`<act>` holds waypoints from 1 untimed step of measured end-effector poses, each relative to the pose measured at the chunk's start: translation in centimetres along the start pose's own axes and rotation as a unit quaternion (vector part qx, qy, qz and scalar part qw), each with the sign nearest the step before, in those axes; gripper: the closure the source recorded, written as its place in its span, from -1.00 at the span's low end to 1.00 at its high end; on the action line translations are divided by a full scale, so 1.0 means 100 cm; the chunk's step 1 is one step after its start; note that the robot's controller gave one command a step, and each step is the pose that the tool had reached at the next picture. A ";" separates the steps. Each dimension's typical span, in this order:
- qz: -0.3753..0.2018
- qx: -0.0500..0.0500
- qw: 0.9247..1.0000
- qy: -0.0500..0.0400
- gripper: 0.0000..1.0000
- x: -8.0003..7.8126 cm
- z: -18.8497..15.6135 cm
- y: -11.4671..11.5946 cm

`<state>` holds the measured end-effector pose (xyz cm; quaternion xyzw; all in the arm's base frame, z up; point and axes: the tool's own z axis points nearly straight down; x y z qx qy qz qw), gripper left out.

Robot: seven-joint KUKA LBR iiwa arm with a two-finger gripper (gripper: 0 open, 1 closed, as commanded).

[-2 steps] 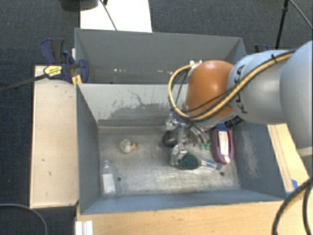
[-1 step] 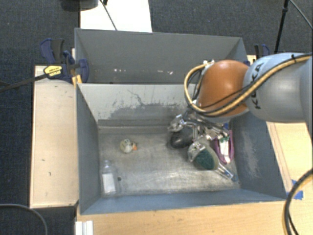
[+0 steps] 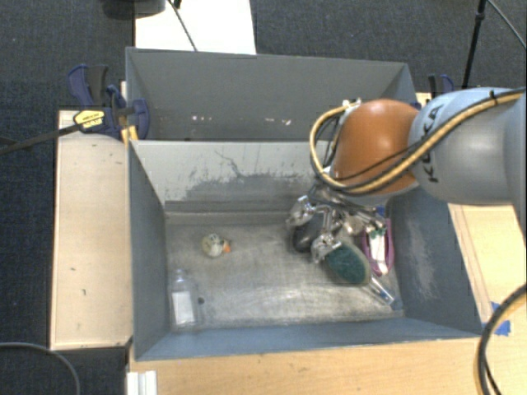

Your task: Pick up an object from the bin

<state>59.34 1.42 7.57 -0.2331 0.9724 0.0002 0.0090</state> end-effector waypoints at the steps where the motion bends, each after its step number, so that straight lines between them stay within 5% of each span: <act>1: -0.103 -0.001 0.995 0.004 1.00 -0.009 -0.136 0.019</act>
Offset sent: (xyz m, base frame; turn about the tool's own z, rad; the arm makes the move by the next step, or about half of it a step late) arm -0.0045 0.0191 0.1318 -0.2063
